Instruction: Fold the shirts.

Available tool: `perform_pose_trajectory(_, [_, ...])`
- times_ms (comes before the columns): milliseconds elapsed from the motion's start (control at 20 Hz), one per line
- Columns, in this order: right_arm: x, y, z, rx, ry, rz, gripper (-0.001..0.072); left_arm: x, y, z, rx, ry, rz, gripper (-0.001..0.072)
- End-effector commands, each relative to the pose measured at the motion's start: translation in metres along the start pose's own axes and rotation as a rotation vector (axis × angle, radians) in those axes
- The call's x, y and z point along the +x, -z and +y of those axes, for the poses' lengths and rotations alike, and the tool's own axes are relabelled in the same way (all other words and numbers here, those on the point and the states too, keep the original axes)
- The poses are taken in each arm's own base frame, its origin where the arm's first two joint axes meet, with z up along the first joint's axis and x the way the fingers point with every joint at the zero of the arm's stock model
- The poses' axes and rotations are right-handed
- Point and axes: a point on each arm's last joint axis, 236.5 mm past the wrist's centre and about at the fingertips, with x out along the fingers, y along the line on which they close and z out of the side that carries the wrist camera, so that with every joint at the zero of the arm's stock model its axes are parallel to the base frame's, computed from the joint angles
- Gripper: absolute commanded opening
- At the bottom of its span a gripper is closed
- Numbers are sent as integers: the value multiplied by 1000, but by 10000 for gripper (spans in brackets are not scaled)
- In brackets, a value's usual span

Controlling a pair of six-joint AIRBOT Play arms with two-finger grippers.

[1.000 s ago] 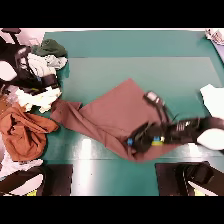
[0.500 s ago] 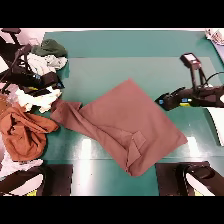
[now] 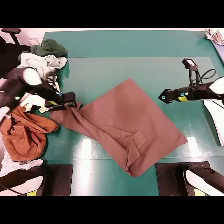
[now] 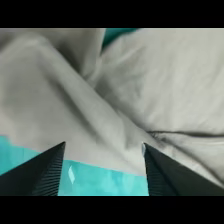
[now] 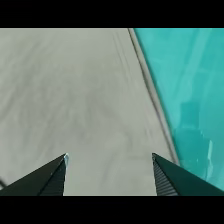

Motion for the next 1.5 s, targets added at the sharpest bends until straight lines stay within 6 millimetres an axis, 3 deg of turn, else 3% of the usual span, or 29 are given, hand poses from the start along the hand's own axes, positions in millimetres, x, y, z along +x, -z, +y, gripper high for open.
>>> perform_pose_trajectory(0, [14, -11, -3, 6, -22, 34, 588, 40, 23, -6, 66, -47, 132, 547])
perform_pose_trajectory(50, [14, -15, -4, 4, -22, 29, 587, 48, 32, -7, 87, -62, 174, 597])
perform_pose_trajectory(100, [14, -19, -4, 3, -22, 26, 588, 53, 37, -9, 98, -70, 198, 718])
perform_pose_trajectory(300, [15, -23, -5, 1, -21, 20, 588, 71, 36, -15, 110, -75, 197, 707])
perform_pose_trajectory(350, [15, -23, -5, 1, -20, 21, 588, 74, 36, -16, 104, -72, 199, 607])
perform_pose_trajectory(400, [15, -23, -5, 1, -20, 21, 587, 75, 35, -15, 106, -75, 200, 426])
perform_pose_trajectory(450, [15, -23, -5, 1, -20, 20, 587, 74, 36, -15, 115, -75, 203, 168])
perform_pose_trajectory(500, [15, -24, -5, 1, -20, 18, 587, 72, 37, -16, 140, -72, 213, 27])
perform_pose_trajectory(600, [15, -25, -5, 1, -17, 13, 586, 53, 51, -14, 181, -90, 290, 25])
perform_pose_trajectory(750, [16, -25, -6, 0, -15, 12, 586, -5, 81, -11, 228, -99, 330, 25])
perform_pose_trajectory(950, [45, -13, -17, 13, -22, 87, 587, -77, 104, -13, 216, -62, 188, 25])
perform_pose_trajectory(1050, [66, -2, -17, 48, -53, 143, 587, -97, 113, -16, 192, -28, 130, 25])
perform_pose_trajectory(1200, [83, 8, -4, 34, -97, 190, 587, -99, 146, -11, 177, -1, 189, 26])
perform_pose_trajectory(1250, [86, 9, 1, 18, -100, 192, 587, -94, 156, -4, 163, -17, 223, 79])
perform_pose_trajectory(1350, [89, 5, 7, 0, -99, 173, 587, -80, 164, 15, 142, -78, 255, 667])
perform_pose_trajectory(1400, [90, 3, 9, -7, -98, 166, 587, -75, 160, 25, 128, -115, 241, 709])
perform_pose_trajectory(1450, [91, 2, 11, -12, -99, 161, 587, -71, 156, 31, 124, -141, 226, 706])
